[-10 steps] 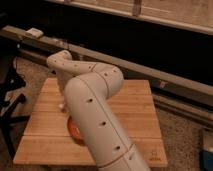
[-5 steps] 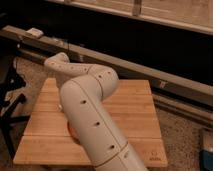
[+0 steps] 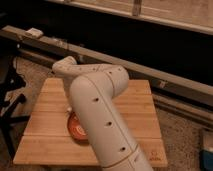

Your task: Place the bottle in the ceramic bowl

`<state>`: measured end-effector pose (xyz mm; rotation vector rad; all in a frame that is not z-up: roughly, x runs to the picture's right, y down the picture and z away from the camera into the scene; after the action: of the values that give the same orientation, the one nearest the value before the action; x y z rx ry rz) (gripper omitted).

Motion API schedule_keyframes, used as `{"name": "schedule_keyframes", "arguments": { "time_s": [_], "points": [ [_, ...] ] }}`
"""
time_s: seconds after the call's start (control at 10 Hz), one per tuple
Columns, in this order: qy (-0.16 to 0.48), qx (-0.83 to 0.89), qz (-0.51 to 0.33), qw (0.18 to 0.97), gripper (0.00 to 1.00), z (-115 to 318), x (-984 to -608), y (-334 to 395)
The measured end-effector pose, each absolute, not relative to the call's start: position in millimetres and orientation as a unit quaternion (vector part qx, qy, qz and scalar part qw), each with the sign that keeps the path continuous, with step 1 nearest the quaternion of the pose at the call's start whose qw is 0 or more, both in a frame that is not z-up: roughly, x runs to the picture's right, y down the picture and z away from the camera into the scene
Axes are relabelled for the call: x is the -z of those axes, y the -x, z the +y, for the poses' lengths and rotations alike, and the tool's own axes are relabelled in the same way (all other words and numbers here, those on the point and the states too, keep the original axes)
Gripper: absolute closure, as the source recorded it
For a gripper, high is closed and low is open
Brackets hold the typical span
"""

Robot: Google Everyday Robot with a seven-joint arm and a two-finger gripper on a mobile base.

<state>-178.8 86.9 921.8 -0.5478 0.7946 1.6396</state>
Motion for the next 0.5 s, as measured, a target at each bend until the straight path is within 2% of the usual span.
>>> {"name": "schedule_keyframes", "arguments": {
  "time_s": [0.3,0.5],
  "points": [
    [0.239,-0.718,0.331,0.564,0.37,97.0,-925.5,171.5],
    [0.242,-0.727,0.316,0.559,0.53,94.3,-927.8,170.8]
  ]
}}
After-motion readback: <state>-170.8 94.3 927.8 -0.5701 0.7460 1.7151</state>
